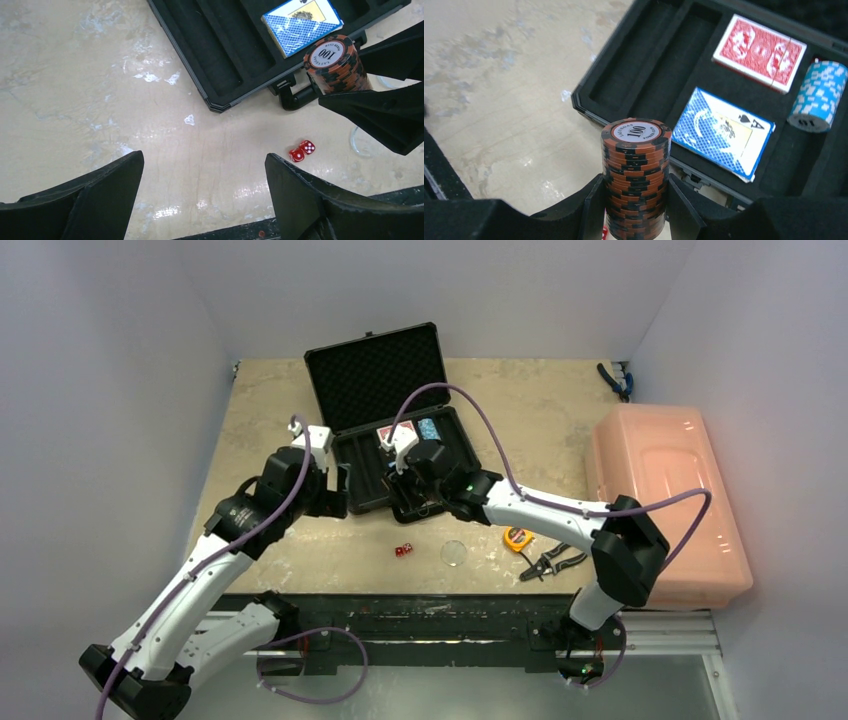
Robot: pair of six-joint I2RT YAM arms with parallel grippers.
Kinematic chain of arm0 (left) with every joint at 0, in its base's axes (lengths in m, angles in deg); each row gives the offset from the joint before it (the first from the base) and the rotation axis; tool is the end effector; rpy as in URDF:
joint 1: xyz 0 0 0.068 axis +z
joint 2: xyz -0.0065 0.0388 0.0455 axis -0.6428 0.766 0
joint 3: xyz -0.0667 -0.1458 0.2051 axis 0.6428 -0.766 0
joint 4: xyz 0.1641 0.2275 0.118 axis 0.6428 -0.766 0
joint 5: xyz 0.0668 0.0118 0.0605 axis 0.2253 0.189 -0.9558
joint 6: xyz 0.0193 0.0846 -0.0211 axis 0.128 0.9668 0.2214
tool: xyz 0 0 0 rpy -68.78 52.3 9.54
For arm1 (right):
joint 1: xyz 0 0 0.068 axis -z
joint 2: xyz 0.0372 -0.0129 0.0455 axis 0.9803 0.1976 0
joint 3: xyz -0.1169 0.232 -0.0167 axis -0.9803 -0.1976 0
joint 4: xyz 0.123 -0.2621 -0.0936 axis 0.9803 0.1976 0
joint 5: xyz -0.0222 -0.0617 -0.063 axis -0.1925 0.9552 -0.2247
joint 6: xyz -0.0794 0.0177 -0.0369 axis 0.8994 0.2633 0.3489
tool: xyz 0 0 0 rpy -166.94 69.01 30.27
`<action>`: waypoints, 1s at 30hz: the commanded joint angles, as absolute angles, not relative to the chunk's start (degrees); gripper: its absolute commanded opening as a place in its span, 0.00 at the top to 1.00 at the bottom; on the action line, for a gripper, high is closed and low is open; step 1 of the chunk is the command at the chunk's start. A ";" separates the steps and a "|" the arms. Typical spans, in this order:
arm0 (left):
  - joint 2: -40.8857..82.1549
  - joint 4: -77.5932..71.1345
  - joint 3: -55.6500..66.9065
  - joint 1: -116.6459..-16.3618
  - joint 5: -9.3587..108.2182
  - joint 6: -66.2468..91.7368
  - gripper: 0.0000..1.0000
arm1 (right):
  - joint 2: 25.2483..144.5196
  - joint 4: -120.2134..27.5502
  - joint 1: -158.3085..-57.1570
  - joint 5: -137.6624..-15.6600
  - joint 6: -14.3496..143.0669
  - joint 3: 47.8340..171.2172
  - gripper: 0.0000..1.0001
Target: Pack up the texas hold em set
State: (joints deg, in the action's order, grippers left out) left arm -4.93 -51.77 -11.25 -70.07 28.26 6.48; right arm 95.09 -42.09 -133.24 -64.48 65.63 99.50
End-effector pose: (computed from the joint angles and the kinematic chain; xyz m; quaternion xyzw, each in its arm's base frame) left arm 0.2302 -0.1128 0.2934 0.0499 0.9040 -0.0738 0.4182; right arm 0.2629 0.3595 0.2150 -0.3425 0.7974 0.2188 0.4461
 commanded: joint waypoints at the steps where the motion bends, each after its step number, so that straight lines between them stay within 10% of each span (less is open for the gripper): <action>1: -5.66 -50.91 -8.74 -69.89 22.78 9.99 0.09 | 96.45 -36.89 -132.43 -60.23 61.97 107.06 1.00; 30: -5.91 -51.29 -9.41 -69.86 20.68 11.51 0.13 | 110.22 -20.26 -119.45 -57.93 61.39 121.71 1.00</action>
